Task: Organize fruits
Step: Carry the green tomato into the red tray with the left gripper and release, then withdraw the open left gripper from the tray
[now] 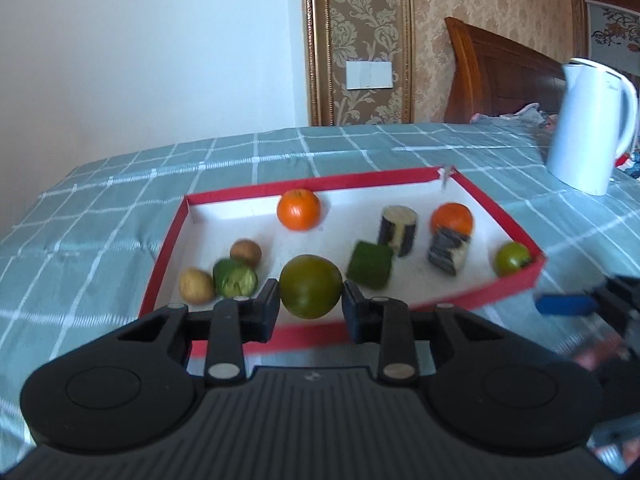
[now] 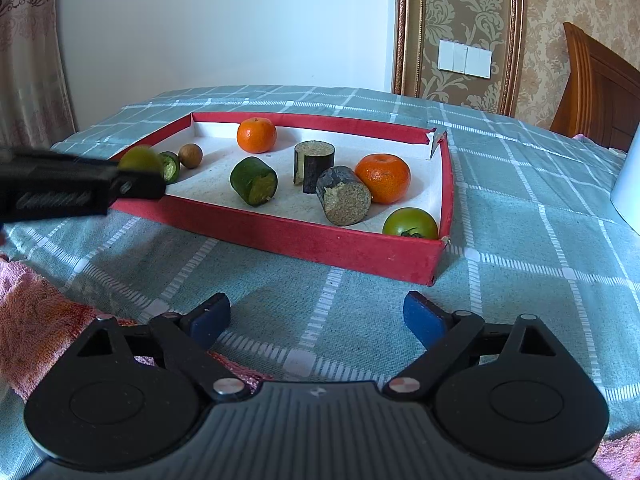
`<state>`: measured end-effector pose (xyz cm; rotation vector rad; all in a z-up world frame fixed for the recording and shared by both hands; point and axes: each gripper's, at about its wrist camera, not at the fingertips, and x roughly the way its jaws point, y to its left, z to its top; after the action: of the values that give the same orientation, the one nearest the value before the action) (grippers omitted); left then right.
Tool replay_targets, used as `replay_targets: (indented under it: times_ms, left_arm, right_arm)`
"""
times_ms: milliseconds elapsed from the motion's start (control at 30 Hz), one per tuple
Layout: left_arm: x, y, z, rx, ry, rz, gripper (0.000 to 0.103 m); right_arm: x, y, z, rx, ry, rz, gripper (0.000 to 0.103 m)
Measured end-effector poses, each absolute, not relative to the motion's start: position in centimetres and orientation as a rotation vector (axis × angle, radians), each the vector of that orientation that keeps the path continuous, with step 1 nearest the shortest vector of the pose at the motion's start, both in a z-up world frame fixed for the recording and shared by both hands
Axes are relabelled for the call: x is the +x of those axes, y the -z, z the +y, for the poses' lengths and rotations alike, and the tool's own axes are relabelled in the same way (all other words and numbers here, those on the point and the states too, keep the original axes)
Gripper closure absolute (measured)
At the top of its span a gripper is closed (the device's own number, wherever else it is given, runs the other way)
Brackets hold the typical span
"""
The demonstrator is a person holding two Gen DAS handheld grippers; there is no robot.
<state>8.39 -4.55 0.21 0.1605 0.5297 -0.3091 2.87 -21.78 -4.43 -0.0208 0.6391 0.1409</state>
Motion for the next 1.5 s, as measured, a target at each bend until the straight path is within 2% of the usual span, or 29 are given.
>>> replay_targets:
  times_ms: [567, 933, 1233, 1300, 1433, 1500]
  left_arm:
    - [17.0, 2.1, -6.4, 0.131, 0.231, 0.611, 0.073]
    - [17.4, 2.6, -6.5, 0.140, 0.236, 0.608, 0.070]
    - [15.9, 2.1, -6.3, 0.150, 0.234, 0.610, 0.045]
    - [15.5, 1.8, -6.1, 0.154, 0.235, 0.606, 0.035]
    - [14.6, 1.1, -5.8, 0.169, 0.211, 0.569, 0.025]
    - [14.2, 0.7, -5.6, 0.176, 0.206, 0.552, 0.024]
  right_arm:
    - [3.1, 4.6, -21.6, -0.023, -0.145, 0.643, 0.005]
    - [3.1, 4.6, -21.5, -0.023, -0.145, 0.644, 0.004]
    - [3.1, 4.6, -21.5, -0.023, -0.146, 0.644, 0.003]
    - [3.1, 4.6, -21.5, -0.023, -0.146, 0.644, 0.003]
    - [3.1, 4.6, -21.5, -0.023, -0.146, 0.644, 0.003]
    - [3.1, 4.6, -21.5, -0.023, -0.146, 0.644, 0.003]
